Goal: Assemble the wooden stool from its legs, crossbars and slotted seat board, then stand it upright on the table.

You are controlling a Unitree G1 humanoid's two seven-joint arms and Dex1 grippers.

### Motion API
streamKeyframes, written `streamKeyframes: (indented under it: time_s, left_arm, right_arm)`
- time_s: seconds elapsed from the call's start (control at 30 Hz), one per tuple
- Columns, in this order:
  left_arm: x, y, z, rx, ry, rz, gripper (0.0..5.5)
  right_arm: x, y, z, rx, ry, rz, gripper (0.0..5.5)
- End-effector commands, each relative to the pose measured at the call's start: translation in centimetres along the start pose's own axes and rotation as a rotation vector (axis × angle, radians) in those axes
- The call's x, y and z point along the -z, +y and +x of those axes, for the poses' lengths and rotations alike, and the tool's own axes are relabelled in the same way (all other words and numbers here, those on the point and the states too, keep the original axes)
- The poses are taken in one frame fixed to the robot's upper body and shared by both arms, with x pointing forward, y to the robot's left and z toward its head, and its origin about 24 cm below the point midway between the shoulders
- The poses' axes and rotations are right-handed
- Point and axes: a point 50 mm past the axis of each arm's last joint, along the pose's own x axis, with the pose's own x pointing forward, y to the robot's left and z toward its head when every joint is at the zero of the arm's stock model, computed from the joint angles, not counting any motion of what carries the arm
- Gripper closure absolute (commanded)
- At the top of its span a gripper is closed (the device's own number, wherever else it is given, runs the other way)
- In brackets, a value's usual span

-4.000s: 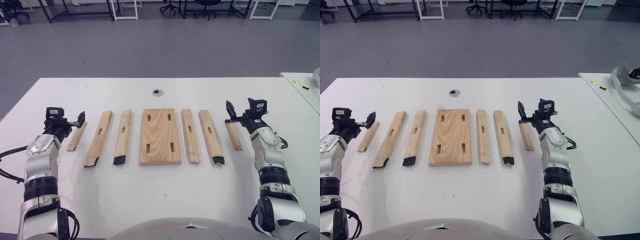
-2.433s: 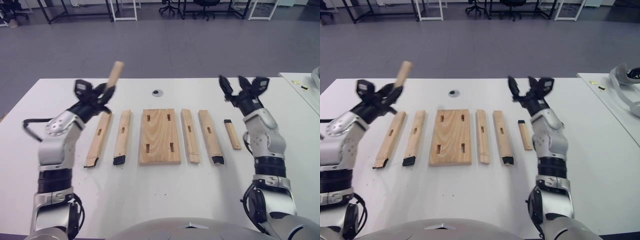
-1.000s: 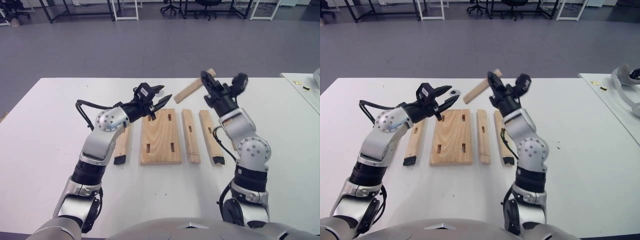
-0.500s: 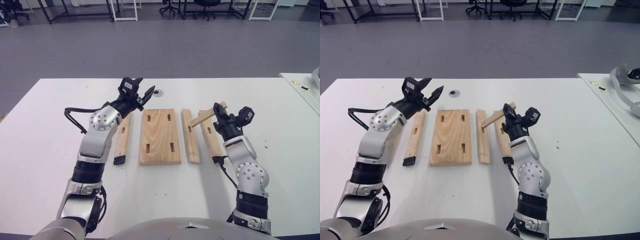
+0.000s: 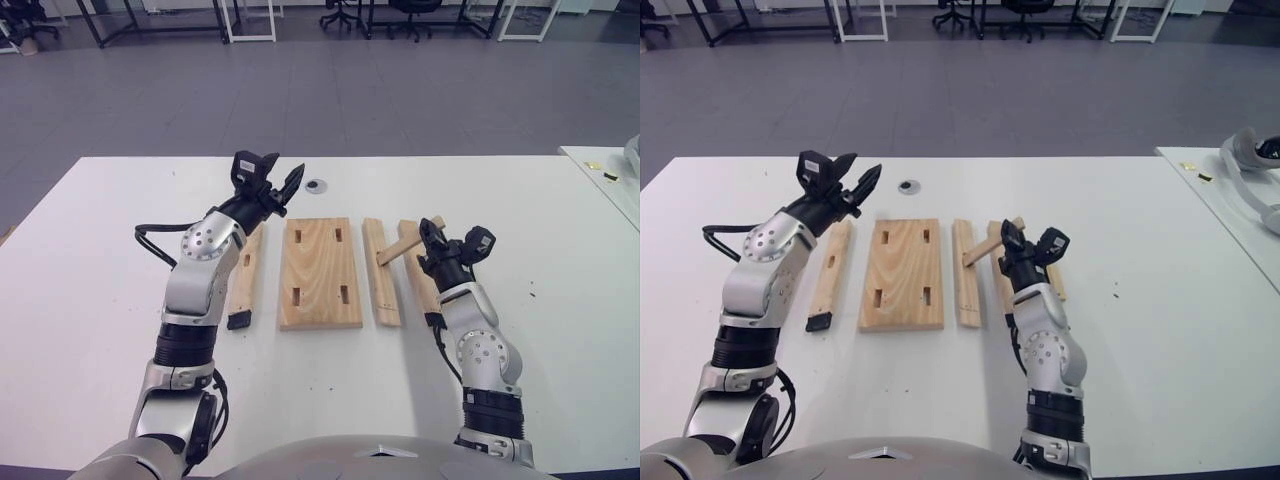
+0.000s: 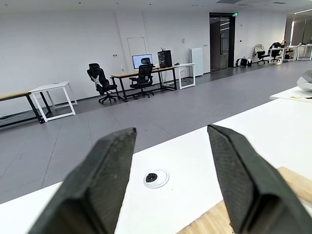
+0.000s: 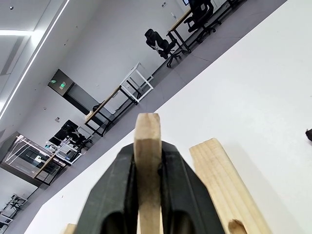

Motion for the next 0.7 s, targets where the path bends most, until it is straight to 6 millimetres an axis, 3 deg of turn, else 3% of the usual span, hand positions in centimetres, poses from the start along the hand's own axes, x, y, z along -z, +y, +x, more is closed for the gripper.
streamKeyframes:
  time_s: [0.03, 0.23, 0.57, 0.7]
  left_arm:
    - [0.2, 0.0, 0.1, -0.004, 0.017, -0.02, 2.83]
    - [0.4, -0.2, 0.1, 0.007, 0.021, -0.025, 2.83]
    - [0.5, -0.3, 0.0, 0.006, 0.026, -0.025, 2.83]
    - [0.5, -0.2, 0.0, 0.005, 0.025, -0.022, 2.83]
  right_arm:
    - [0.6, -0.1, 0.3, 0.014, 0.018, -0.027, 5.09]
    - [1.0, -0.1, 0.7, 0.022, 0.036, -0.096, 5.09]
    - [2.8, 0.6, 0.1, -0.02, 0.176, -0.59, 5.09]
    - [2.7, -0.1, 0.1, 0.025, 0.165, -0.573, 5.09]
